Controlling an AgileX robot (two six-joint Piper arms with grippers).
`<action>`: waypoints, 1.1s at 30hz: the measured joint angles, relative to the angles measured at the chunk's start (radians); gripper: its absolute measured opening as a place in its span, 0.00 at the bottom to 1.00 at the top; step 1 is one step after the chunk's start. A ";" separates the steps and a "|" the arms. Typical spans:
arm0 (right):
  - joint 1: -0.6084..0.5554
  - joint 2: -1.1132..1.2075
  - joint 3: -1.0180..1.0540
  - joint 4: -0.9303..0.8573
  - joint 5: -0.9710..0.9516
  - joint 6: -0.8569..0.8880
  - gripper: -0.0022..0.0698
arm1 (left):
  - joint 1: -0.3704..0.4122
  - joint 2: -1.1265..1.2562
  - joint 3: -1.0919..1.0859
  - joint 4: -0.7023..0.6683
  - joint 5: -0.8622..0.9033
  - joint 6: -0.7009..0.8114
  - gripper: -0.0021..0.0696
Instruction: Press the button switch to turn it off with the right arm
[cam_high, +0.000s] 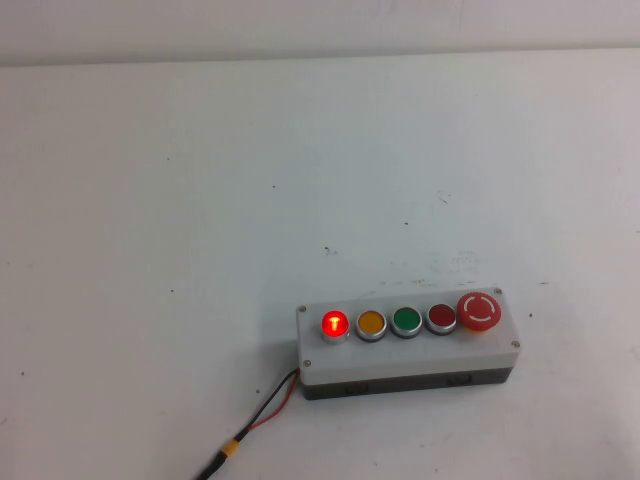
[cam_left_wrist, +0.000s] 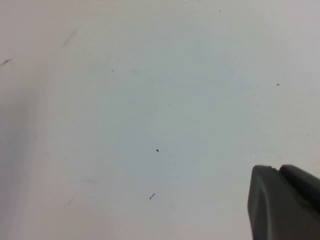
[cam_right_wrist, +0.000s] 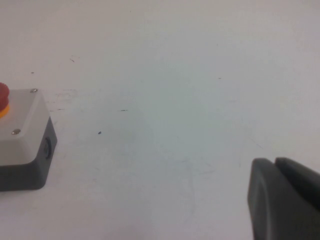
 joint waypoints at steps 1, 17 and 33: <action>0.000 0.000 0.000 0.000 0.000 0.000 0.01 | 0.000 0.000 0.000 0.000 0.000 0.000 0.03; 0.000 0.000 0.000 0.000 0.000 0.000 0.01 | 0.000 0.000 0.000 0.000 0.000 0.000 0.03; 0.000 0.000 0.000 0.637 -0.150 0.000 0.01 | 0.000 0.000 0.000 0.000 0.000 0.000 0.03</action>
